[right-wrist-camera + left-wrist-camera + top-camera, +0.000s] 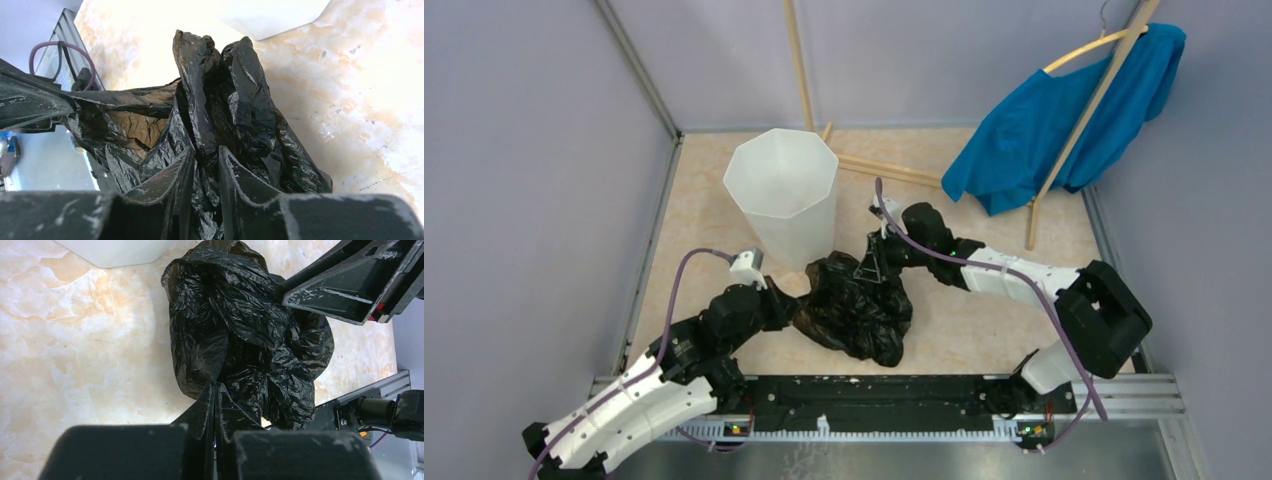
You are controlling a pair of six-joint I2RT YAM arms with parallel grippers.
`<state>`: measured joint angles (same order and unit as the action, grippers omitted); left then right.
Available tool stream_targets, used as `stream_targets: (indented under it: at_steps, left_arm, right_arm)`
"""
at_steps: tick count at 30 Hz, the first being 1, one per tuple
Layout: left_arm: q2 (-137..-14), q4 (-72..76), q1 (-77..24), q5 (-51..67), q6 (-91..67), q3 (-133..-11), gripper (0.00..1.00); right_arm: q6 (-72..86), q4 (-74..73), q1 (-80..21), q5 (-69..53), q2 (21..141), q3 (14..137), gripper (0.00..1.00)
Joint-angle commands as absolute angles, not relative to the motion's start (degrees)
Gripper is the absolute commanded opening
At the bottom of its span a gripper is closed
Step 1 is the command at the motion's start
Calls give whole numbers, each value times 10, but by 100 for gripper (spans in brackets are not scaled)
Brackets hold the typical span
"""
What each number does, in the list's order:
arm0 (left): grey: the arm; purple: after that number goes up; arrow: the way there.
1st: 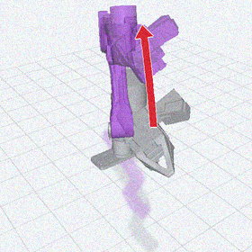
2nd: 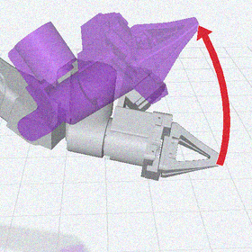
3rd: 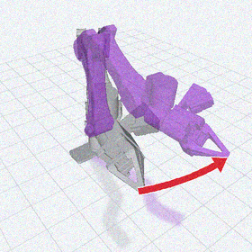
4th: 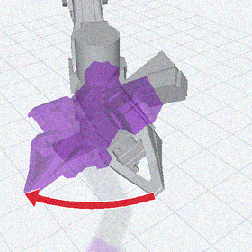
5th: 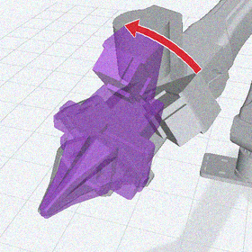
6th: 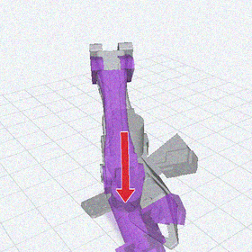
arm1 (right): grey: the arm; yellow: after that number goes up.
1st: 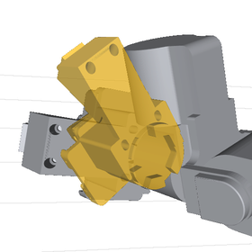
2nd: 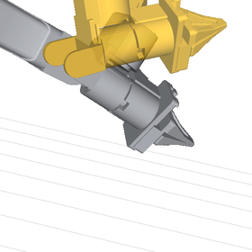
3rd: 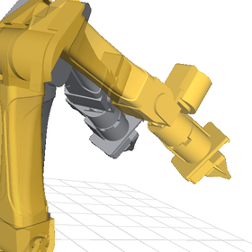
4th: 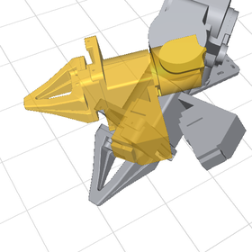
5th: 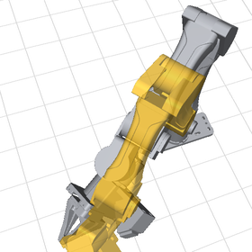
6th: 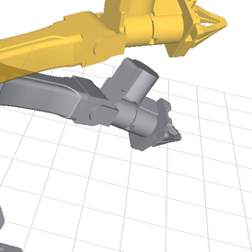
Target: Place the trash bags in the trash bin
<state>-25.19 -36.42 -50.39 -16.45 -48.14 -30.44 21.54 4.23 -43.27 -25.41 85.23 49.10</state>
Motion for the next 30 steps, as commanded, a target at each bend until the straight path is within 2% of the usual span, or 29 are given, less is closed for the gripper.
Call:
stream_targets:
  at_steps: [1,5,11,15,21,26,30]
  left_arm:
    - [-254,-344,-505,-162,-470,-332,0]
    - [-249,-343,-505,-163,-465,-336,0]
    - [-254,-317,-505,-140,-451,-339,0]
    - [-267,-262,-505,-66,-418,-337,0]
    - [-377,-178,-505,43,-401,-372,0]
    - [-580,-171,-524,104,-338,-556,0]
    - [-699,-247,-539,15,-225,-836,0]
  right_arm:
    - [227,74,-434,-262,846,483,20]
    - [234,70,-433,-238,815,472,0]
    - [261,44,-433,-191,761,447,0]
    - [276,28,-433,-152,698,414,0]
    - [331,-87,-416,-4,628,399,0]
    - [307,-248,-350,62,581,509,0]
    - [233,-368,-329,125,562,722,0]
